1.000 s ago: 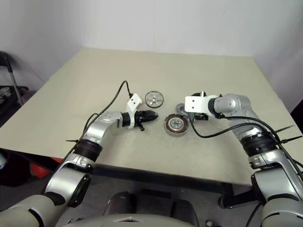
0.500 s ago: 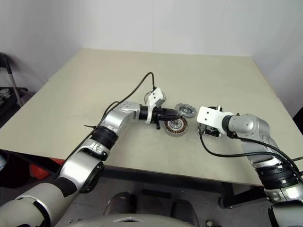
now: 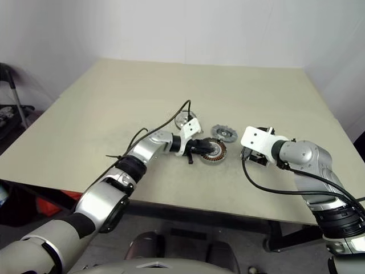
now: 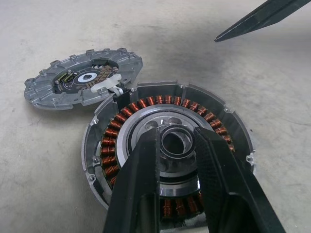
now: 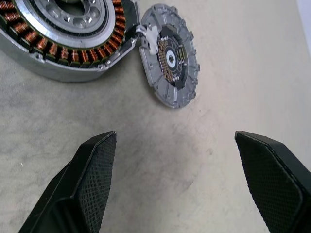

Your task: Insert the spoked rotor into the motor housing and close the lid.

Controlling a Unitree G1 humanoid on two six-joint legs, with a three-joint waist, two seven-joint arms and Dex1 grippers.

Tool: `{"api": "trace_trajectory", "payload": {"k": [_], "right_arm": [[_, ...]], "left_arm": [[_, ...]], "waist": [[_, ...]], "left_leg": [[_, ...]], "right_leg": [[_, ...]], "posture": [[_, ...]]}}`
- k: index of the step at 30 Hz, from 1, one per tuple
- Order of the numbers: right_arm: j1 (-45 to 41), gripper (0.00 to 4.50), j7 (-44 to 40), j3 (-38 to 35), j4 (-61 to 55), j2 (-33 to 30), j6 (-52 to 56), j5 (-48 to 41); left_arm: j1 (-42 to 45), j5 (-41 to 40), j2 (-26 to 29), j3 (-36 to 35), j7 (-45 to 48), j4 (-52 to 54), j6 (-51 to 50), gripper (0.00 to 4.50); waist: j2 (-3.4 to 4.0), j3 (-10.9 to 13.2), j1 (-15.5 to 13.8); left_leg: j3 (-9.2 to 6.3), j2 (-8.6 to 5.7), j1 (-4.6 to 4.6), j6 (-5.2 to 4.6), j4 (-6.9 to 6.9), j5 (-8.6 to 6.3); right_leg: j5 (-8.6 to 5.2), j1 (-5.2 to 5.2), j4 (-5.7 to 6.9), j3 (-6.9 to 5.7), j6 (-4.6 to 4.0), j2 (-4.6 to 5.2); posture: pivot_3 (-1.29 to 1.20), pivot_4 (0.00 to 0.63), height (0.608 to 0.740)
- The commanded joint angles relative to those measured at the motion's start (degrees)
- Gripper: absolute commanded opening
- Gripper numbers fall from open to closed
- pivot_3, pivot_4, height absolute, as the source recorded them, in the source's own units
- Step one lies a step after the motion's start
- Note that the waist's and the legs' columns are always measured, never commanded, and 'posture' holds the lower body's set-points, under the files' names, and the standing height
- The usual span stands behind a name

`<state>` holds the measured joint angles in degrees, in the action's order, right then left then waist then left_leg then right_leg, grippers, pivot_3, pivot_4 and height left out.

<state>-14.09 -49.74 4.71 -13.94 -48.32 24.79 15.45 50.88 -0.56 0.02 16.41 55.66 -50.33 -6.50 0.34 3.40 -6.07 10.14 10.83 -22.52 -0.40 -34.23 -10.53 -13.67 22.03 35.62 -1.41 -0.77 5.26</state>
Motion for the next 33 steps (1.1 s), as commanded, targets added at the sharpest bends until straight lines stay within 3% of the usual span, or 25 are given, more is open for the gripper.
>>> {"api": "trace_trajectory", "payload": {"k": [1,15,20,27,33], "right_arm": [[-1.53,4.01,0.8,-0.88,-1.73,-0.59,0.3,-0.2],[-2.97,4.01,1.18,-0.23,-1.17,-0.35,0.32,-0.22],[-3.03,4.01,1.39,-0.05,-0.99,-0.28,-0.06,-0.37],[-3.58,4.01,1.28,-0.11,-0.99,-0.17,-0.89,-1.03],[-5.85,4.01,0.26,2.38,-3.89,5.14,1.2,-4.99]], "left_arm": [[2.17,0.53,-0.56,-1.07,-1.79,-0.87,1.99,0.69],[2.73,0.81,-0.75,-1.43,1.56,-2.28,3.11,0.69],[3.11,0.96,-1.17,-2.47,-0.72,-2.35,3.03,2.33],[4.66,-0.4,-0.71,-5.82,-4.8,-2.08,3.94,2.33],[1.56,-3.71,3.65,-10.45,-5.94,6.48,0.95,2.33]], "waist": [[0.0,0.0,-0.03],[0.0,0.0,-0.06],[0.0,0.0,-0.07],[0.01,-0.01,-0.03],[0.02,-0.01,0.27]], "left_leg": [[0.0,-0.01,0.0,0.0,0.0,0.0],[0.0,0.0,0.09,0.0,0.0,0.0],[0.0,0.0,0.09,0.0,0.0,0.0],[0.0,0.0,0.11,0.0,0.0,0.0],[0.0,0.03,0.13,0.01,0.02,0.01]], "right_leg": [[0.0,-0.01,0.0,0.0,0.0,0.01],[0.0,-0.06,0.01,0.0,0.0,0.01],[0.0,-0.06,0.01,0.0,0.0,0.01],[0.0,-0.07,0.03,0.0,0.0,0.01],[0.0,-0.05,0.08,-0.01,0.0,-0.01]], "posture": [[0.0,0.0,0.74],[0.0,0.0,0.74],[0.0,0.0,0.74],[0.0,0.0,0.74],[0.0,0.0,0.74]]}}
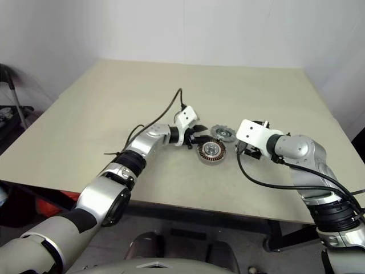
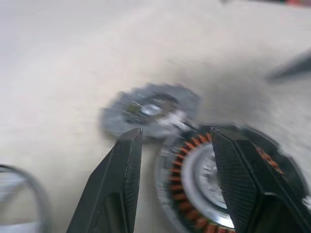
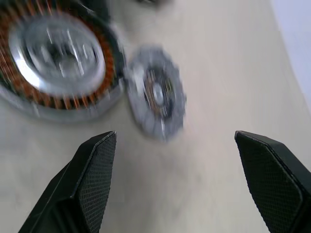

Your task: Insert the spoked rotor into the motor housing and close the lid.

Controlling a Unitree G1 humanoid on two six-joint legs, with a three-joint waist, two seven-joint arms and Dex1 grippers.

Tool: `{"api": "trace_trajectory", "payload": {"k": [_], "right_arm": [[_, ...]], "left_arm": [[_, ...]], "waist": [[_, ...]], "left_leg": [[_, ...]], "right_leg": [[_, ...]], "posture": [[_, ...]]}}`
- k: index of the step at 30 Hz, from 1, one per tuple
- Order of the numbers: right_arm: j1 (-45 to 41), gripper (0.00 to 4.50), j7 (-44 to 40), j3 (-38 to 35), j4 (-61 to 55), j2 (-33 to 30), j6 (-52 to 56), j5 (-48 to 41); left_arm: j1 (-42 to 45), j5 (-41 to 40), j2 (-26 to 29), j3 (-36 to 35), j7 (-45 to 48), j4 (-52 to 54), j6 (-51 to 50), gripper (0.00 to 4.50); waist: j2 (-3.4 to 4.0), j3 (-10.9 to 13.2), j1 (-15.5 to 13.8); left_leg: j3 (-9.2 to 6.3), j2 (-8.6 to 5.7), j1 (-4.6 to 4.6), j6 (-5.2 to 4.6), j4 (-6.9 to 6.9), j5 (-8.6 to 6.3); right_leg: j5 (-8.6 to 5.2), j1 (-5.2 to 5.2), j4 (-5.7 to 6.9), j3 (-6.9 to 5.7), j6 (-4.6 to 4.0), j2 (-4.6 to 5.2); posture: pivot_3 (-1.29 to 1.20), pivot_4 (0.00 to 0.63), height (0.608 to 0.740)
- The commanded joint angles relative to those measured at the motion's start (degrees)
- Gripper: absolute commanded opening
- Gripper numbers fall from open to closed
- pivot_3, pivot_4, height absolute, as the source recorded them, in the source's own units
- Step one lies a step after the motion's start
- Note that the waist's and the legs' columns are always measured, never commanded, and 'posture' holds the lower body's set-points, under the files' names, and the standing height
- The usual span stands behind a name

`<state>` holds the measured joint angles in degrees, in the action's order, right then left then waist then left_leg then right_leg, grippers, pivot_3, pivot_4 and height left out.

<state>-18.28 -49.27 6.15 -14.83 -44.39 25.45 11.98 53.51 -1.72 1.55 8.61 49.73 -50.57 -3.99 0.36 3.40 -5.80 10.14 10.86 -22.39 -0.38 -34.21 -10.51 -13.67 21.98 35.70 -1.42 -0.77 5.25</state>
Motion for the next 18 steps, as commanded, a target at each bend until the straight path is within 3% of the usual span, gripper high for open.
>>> {"api": "trace_trajectory", "payload": {"k": [1,4,9,18], "right_arm": [[-2.01,4.01,-0.18,1.52,-3.3,1.96,0.88,-1.79],[-3.08,3.44,-0.44,4.68,-3.1,3.78,0.65,-1.42],[-5.38,3.44,-0.19,8.01,0.87,4.24,-1.56,0.12],[-8.48,3.44,0.03,10.63,8.45,4.44,-6.96,1.4]], "left_arm": [[-2.57,-3.28,3.02,-3.11,0.22,9.45,-2.89,2.33],[-10.38,-5.1,6.9,-3.79,0.85,21.11,-8.05,2.37],[-22.13,-6.92,11.54,-4.09,-1.42,36.79,-15.65,2.37],[-30.64,-9.58,12.78,-5.23,-7.38,48.92,-22.45,2.37]], "waist": [[0.02,-0.01,-0.01],[0.04,-0.02,0.11],[0.08,0.02,0.01],[0.07,0.04,0.32]], "left_leg": [[0.0,0.0,0.0,0.0,0.01,0.0],[0.01,-0.01,0.0,-0.01,0.02,-0.01],[0.01,0.04,-0.04,0.03,0.06,0.0],[0.01,0.01,0.42,0.2,0.18,0.08]], "right_leg": [[0.0,0.0,0.0,0.0,0.0,0.0],[0.0,0.0,-0.03,0.0,-0.01,0.01],[-0.02,0.05,-0.02,-0.03,-0.02,-0.03],[-0.03,-0.39,-0.07,0.01,0.01,-0.04]], "posture": [[0.0,0.0,0.74],[0.0,0.0,0.74],[0.0,0.0,0.74],[0.0,0.0,0.74]]}}
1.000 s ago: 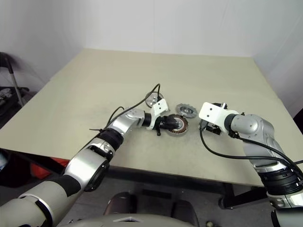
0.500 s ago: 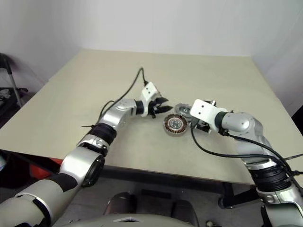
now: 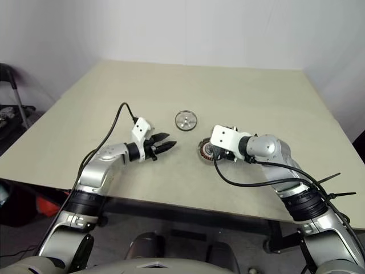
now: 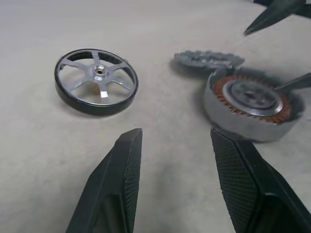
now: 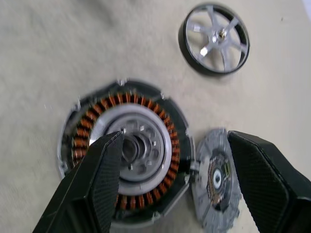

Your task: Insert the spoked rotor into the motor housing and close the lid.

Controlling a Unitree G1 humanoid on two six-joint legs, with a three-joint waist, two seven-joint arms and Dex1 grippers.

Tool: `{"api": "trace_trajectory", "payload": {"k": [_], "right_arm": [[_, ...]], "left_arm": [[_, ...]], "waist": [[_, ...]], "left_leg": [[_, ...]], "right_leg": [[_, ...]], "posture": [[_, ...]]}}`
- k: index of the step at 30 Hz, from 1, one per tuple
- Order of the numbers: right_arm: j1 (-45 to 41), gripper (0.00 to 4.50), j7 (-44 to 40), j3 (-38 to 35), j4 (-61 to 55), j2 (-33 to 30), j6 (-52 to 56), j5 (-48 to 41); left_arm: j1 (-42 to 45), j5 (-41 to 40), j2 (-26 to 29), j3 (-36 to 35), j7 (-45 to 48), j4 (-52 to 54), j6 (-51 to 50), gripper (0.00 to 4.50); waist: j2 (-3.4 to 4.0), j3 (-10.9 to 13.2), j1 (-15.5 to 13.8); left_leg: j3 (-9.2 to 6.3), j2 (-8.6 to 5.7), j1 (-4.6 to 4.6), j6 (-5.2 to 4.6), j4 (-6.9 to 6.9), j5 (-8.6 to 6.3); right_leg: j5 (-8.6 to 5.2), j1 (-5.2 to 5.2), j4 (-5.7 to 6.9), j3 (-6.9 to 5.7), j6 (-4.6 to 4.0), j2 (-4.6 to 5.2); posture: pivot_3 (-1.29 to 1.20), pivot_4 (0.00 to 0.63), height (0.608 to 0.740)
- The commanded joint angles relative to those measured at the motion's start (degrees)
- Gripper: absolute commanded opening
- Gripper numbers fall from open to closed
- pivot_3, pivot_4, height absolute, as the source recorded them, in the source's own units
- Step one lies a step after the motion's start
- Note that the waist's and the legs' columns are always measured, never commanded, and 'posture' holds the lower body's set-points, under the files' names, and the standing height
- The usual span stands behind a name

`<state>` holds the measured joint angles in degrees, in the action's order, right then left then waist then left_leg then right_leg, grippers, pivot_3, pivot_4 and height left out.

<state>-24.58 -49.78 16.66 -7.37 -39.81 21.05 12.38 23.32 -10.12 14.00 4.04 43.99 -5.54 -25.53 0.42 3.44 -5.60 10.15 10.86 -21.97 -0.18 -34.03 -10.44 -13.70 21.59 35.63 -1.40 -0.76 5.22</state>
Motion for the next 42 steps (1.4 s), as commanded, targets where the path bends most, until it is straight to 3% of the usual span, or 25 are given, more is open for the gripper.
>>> {"api": "trace_trajectory", "payload": {"k": [1,10,42], "right_arm": [[-2.32,3.44,0.78,0.42,2.25,-0.38,-3.54,1.64],[-3.35,3.44,0.85,0.34,6.6,0.02,-7.54,2.1],[-0.63,3.44,-1.94,-0.25,-0.5,-1.73,-5.17,1.78]], "left_arm": [[-0.71,-1.31,0.34,-0.67,-2.14,4.31,-1.1,2.37],[-1.4,-2.85,1.45,-1.05,-4.11,5.93,-1.97,2.37],[-2.43,-3.13,2.78,-0.16,-5.64,5.03,-1.06,2.37]], "waist": [[0.0,0.0,0.14],[0.0,0.0,0.21],[0.0,0.0,0.18]], "left_leg": [[0.0,0.01,0.0,0.05,0.03,0.03],[0.0,0.0,-0.02,0.06,0.1,0.04],[0.0,0.0,-0.02,0.06,0.14,0.04]], "right_leg": [[0.0,0.02,0.0,0.0,0.0,-0.02],[0.0,0.03,-0.11,0.0,0.0,-0.04],[0.0,0.02,-0.14,0.0,0.0,-0.05]], "posture": [[0.0,0.0,0.74],[0.0,0.0,0.74],[0.0,0.0,0.74]]}}
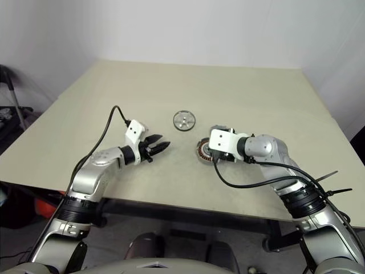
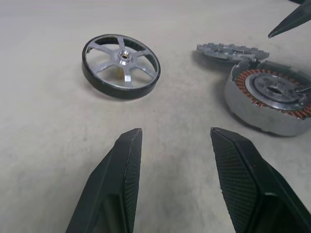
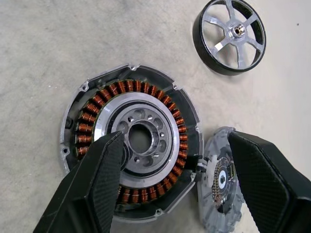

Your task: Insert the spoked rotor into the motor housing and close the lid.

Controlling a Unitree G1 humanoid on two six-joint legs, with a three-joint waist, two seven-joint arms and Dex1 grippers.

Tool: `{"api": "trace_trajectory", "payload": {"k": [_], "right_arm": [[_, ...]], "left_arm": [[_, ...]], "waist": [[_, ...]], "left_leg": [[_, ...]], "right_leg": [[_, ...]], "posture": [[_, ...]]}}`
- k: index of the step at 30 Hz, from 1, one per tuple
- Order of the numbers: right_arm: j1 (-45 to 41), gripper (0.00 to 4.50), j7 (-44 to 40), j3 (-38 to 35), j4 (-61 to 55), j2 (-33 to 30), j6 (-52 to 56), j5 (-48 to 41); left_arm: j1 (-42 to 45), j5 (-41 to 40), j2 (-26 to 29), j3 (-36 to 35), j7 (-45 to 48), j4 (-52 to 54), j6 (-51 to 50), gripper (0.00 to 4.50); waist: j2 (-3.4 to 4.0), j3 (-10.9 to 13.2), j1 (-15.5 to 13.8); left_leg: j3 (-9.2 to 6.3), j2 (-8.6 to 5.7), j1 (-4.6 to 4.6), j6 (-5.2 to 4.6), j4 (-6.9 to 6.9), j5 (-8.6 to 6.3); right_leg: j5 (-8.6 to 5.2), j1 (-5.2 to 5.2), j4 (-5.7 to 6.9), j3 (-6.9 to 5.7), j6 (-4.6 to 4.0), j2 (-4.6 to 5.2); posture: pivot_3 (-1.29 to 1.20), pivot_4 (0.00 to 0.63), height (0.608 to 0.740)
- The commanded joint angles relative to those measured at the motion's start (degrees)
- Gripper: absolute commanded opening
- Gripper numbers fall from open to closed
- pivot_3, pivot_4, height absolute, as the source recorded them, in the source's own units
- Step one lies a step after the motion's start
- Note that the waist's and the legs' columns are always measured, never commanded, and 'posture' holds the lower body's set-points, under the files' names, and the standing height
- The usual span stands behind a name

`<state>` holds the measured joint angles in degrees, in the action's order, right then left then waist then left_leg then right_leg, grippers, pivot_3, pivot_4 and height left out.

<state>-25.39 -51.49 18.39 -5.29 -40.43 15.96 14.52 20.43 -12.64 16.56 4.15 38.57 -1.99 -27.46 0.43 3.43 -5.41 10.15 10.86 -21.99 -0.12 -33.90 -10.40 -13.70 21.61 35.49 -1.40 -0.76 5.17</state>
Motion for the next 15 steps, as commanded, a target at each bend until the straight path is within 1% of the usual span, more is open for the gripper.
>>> {"api": "trace_trajectory", "payload": {"k": [1,8,15], "right_arm": [[0.3,3.44,-0.34,-2.22,-3.03,-1.27,0.11,-0.6],[0.59,3.44,-0.12,-2.48,-3.2,-2.2,0.09,-0.64],[-0.01,3.44,0.26,-1.31,-1.66,-1.57,-0.11,-0.12]], "left_arm": [[0.48,-0.54,0.14,-0.16,-0.3,1.4,0.89,2.37],[0.75,-0.41,0.01,0.33,-0.43,0.91,0.93,2.37],[0.73,-0.44,0.37,0.18,-0.26,0.67,0.97,2.37]], "waist": [[0.0,0.0,-0.01],[0.0,0.0,-0.02],[0.0,0.0,-0.02]], "left_leg": [[0.0,0.0,0.01,0.0,0.0,0.0],[0.0,0.0,0.01,0.0,0.0,0.0],[0.0,0.0,0.01,0.0,0.0,0.0]], "right_leg": [[0.0,-0.01,0.0,0.0,0.0,0.0],[0.0,0.0,0.0,0.0,0.0,0.0],[0.0,0.0,0.0,0.0,0.0,0.0]], "posture": [[0.0,0.0,0.74],[0.0,0.0,0.74],[0.0,0.0,0.74]]}}
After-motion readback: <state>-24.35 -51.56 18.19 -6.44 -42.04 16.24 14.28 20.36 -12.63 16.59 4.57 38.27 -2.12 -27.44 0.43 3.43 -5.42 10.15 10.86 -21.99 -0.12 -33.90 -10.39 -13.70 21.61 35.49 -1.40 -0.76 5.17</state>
